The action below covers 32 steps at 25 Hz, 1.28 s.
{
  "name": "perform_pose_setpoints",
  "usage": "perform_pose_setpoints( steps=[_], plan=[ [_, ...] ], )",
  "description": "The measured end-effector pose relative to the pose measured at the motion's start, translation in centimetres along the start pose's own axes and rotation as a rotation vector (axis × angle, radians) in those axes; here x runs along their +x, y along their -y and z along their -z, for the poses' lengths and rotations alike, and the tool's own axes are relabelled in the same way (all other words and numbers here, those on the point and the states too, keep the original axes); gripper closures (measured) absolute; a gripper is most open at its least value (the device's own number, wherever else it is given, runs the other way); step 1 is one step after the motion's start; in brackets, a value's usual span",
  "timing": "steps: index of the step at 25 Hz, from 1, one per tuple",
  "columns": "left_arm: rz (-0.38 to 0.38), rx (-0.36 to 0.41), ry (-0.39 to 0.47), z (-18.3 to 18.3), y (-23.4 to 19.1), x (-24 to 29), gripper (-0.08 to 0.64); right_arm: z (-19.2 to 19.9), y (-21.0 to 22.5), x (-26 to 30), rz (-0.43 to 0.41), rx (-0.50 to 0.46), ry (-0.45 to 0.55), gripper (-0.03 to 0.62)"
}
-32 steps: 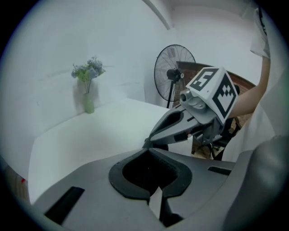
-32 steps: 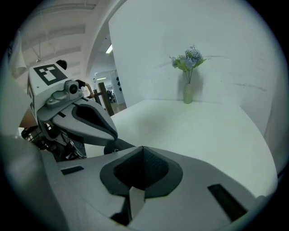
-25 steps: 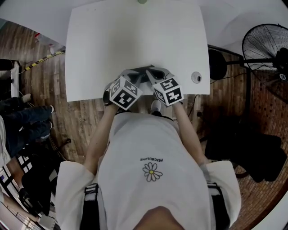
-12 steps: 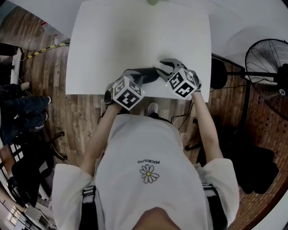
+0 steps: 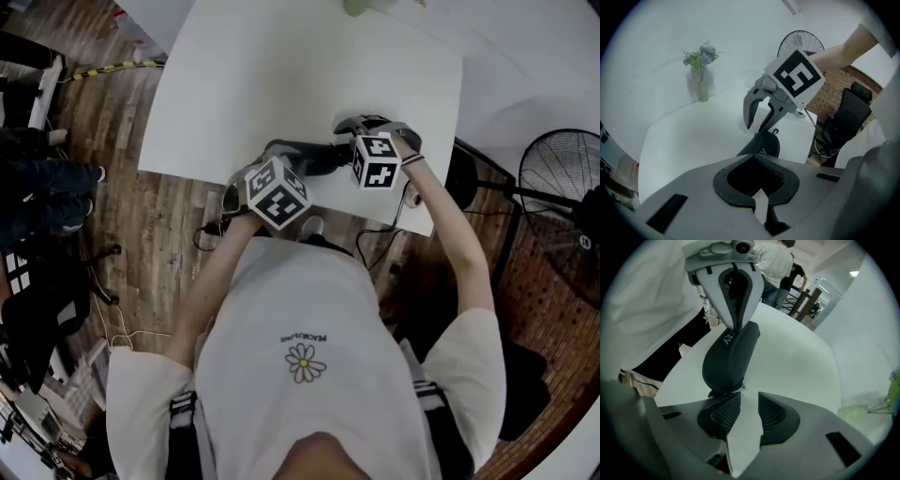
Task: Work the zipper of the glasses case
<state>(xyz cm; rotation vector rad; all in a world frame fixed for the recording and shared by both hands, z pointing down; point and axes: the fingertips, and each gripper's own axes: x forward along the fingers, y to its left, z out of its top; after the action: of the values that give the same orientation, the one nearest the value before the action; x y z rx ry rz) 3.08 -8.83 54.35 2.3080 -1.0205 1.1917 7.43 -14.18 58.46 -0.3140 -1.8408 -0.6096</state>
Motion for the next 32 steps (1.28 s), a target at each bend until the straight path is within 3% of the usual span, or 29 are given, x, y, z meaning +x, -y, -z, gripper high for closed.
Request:
perform_pose_setpoints(
  steps=[4, 7, 11, 15, 18, 24, 28, 32],
  plan=[
    [0.001, -0.023, 0.004, 0.8, -0.4, -0.3, 0.545, -0.8, -0.3, 1.0, -0.008, -0.036, -0.017, 0.489],
    [0.001, -0.023, 0.011, 1.0, -0.8, -0.5, 0.545, -1.2, -0.4, 1.3, 0.015, -0.001, -0.028, 0.490],
    [0.014, -0.020, 0.008, 0.9, -1.0, -0.6, 0.545, -0.7, -1.1, 1.0, 0.070, 0.207, 0.016, 0.536],
    [0.031, 0.016, -0.009, 1.0, -0.8, -0.6, 0.545, -1.0, -2.9, -0.8, 0.107, 0.451, 0.121, 0.538],
    [0.030, 0.059, -0.019, 1.2, -0.5, -0.7, 0.545, -2.4, -4.6, -1.9, 0.103, 0.551, 0.203, 0.540],
    [0.035, 0.106, -0.038, 1.2, -0.5, -0.7, 0.545, -3.4, -5.7, -1.9, 0.108, 0.594, 0.204, 0.535],
    [-0.021, 0.142, -0.068, 1.7, -1.7, -1.1, 0.545, -5.9, -7.1, -1.6, 0.070, 0.558, 0.216, 0.548],
    [-0.057, 0.145, -0.050, 1.7, -2.4, -1.3, 0.545, -12.4, -7.4, -1.3, 0.042, 0.562, 0.380, 0.574]
  ],
)
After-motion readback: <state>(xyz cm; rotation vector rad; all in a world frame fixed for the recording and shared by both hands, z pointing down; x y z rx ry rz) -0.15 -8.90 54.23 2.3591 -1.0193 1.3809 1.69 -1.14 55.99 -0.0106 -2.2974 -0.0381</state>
